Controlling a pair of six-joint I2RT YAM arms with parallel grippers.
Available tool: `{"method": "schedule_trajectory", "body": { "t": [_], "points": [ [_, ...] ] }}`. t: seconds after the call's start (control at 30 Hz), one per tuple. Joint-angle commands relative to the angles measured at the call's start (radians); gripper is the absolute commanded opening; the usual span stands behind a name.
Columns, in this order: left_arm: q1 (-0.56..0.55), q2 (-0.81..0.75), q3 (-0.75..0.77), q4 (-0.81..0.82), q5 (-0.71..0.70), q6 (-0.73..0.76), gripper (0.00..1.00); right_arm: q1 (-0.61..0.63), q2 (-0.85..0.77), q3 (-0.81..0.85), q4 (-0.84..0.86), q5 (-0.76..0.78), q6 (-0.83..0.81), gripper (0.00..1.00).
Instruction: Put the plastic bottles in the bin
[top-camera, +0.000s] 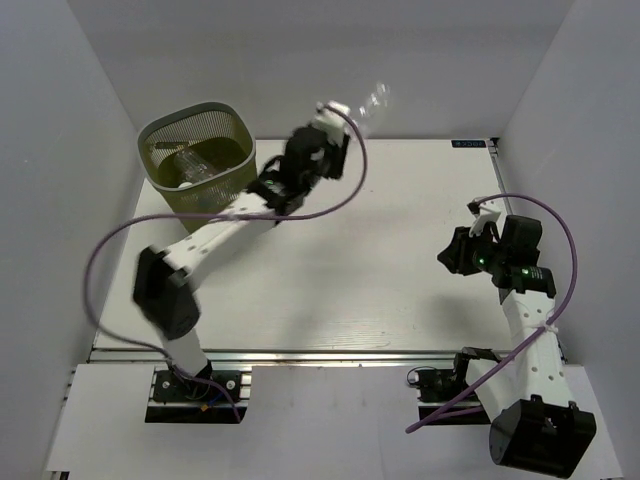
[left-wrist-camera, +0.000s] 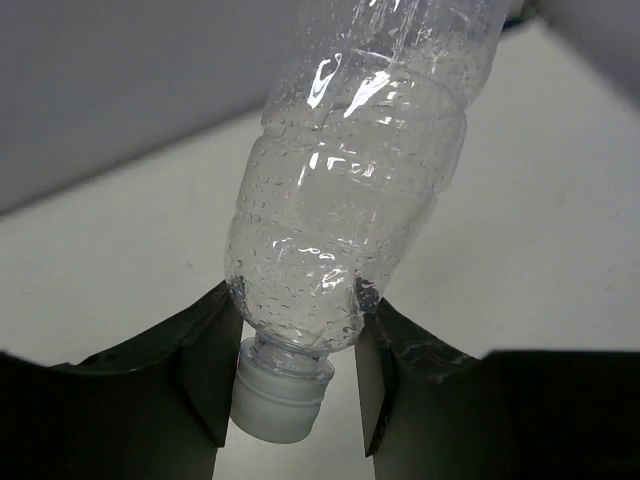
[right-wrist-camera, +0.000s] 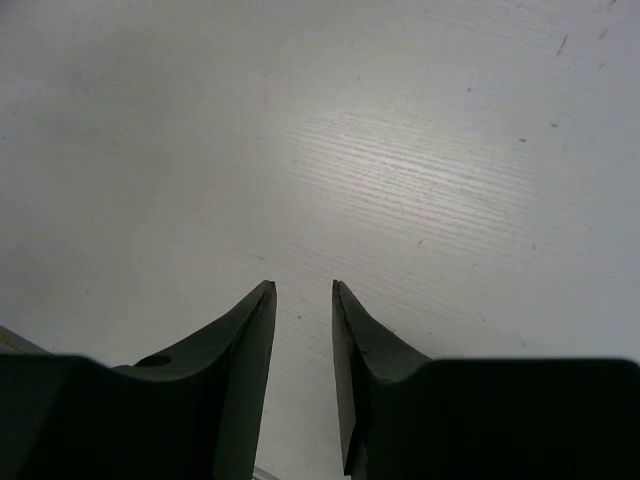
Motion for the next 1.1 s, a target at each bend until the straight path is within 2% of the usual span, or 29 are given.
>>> {"method": "schedule_trajectory", "body": {
  "t": [0.0, 0.07, 0.13, 0.17, 0.27, 0.37, 0.5, 0.6, 0.87, 1.07],
  "points": [
    [0.000, -0.333, -0.008, -0.008, -0.096, 0.002, 0.00, -0.001, -0.013, -0.043, 0.047, -0.049, -0.023, 0.34],
    [0.009, -0.428, -0.047, -0.103, -0.182, -0.007, 0.00, -0.001, -0.014, -0.059, 0.070, -0.062, -0.009, 0.34],
    [0.022, -0.539, -0.065, -0.177, -0.354, -0.039, 0.00, -0.001, -0.010, -0.070, 0.078, -0.066, 0.000, 0.34],
    [0.022, -0.562, -0.065, -0.279, -0.462, -0.063, 0.00, -0.001, -0.010, -0.073, 0.086, -0.074, 0.000, 0.34],
    [0.066, -0.624, -0.077, -0.417, -0.532, -0.112, 0.00, -0.001, 0.005, -0.073, 0.089, -0.077, -0.002, 0.34],
    [0.104, -0.647, -0.126, -0.508, -0.544, -0.175, 0.00, 0.000, 0.013, -0.056, 0.091, -0.083, -0.002, 0.34],
    [0.166, -0.682, -0.257, -0.463, -0.545, -0.203, 0.00, 0.000, 0.013, -0.038, 0.086, -0.091, 0.003, 0.34],
    [0.229, -0.661, -0.277, -0.450, -0.525, -0.203, 0.00, -0.001, -0.001, -0.033, 0.075, -0.089, -0.003, 0.34],
    [0.359, -0.565, -0.201, -0.416, -0.385, -0.240, 0.00, -0.001, -0.062, -0.045, 0.028, -0.074, -0.034, 0.35],
    [0.368, -0.564, -0.119, -0.439, -0.305, -0.258, 0.00, -0.001, -0.086, -0.070, 0.028, -0.070, -0.045, 0.35]
  ]
}}
